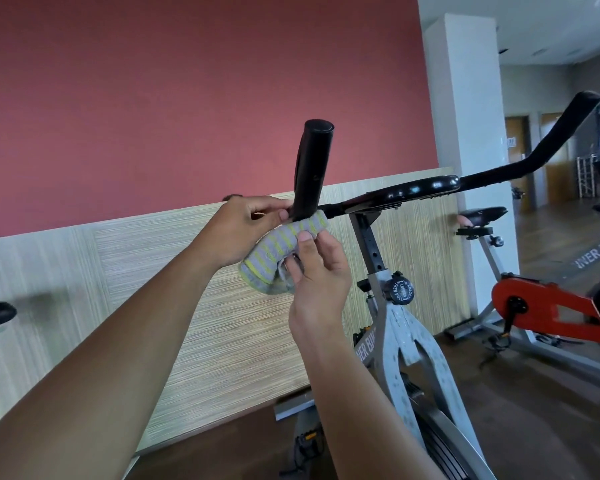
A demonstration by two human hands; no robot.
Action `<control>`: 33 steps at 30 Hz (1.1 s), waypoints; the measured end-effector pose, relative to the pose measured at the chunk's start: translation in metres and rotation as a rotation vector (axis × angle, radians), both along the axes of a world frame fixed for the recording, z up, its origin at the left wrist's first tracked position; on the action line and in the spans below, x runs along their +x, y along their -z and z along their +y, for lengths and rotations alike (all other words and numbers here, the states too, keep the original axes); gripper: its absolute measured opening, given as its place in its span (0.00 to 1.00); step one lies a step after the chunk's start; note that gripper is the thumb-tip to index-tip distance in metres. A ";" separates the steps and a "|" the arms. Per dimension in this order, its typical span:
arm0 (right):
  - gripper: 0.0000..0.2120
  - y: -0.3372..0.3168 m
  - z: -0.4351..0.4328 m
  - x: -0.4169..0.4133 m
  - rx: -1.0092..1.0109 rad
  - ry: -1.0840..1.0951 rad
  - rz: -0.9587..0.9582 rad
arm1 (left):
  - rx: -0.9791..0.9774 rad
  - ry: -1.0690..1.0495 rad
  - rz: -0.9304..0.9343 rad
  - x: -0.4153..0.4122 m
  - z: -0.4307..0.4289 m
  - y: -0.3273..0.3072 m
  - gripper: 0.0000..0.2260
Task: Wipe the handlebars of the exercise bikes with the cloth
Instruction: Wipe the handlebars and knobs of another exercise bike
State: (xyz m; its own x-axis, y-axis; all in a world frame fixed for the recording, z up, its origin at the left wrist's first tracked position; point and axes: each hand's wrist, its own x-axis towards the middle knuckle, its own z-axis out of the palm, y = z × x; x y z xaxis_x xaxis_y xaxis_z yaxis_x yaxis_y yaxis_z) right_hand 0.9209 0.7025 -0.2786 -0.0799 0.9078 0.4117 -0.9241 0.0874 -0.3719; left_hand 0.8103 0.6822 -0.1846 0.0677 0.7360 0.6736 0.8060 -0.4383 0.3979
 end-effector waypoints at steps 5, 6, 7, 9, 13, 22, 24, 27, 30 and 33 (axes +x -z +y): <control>0.12 -0.007 -0.007 0.018 0.106 0.166 -0.054 | 0.019 -0.008 -0.012 0.003 -0.003 0.002 0.12; 0.13 -0.011 -0.008 0.021 0.122 0.198 -0.066 | 0.025 -0.013 -0.014 0.004 -0.004 0.002 0.12; 0.13 -0.014 -0.008 0.024 0.129 0.242 -0.081 | 0.030 -0.019 -0.013 0.005 -0.005 0.002 0.12; 0.13 -0.022 -0.005 0.029 0.143 0.341 -0.116 | 0.033 -0.045 0.002 0.006 -0.005 0.003 0.12; 0.13 -0.028 0.005 0.036 0.196 0.458 -0.191 | 0.099 -0.063 -0.025 0.009 -0.010 0.006 0.10; 0.11 -0.050 0.001 0.066 0.322 0.554 -0.262 | 0.215 0.124 -0.311 0.035 -0.024 0.020 0.09; 0.11 -0.056 0.002 0.071 0.366 0.573 -0.268 | 0.218 0.105 -0.333 0.037 -0.023 0.019 0.08; 0.12 -0.047 0.002 0.066 0.362 0.590 -0.331 | 0.219 0.096 -0.325 0.041 -0.025 0.018 0.08; 0.11 -0.041 -0.001 0.064 0.351 0.605 -0.359 | 0.203 0.061 -0.281 0.045 -0.029 0.016 0.09; 0.10 -0.051 -0.009 0.069 0.361 0.624 -0.347 | 0.181 -0.007 -0.225 0.044 -0.031 0.013 0.08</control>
State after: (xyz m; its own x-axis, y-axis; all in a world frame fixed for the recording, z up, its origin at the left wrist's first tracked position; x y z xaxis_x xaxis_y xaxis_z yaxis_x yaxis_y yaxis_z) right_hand 0.9899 0.6933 -0.2276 0.2214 0.6426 0.7335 -0.5013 0.7202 -0.4796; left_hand 0.8542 0.6513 -0.1981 -0.1026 0.6019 0.7919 0.7097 -0.5135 0.4823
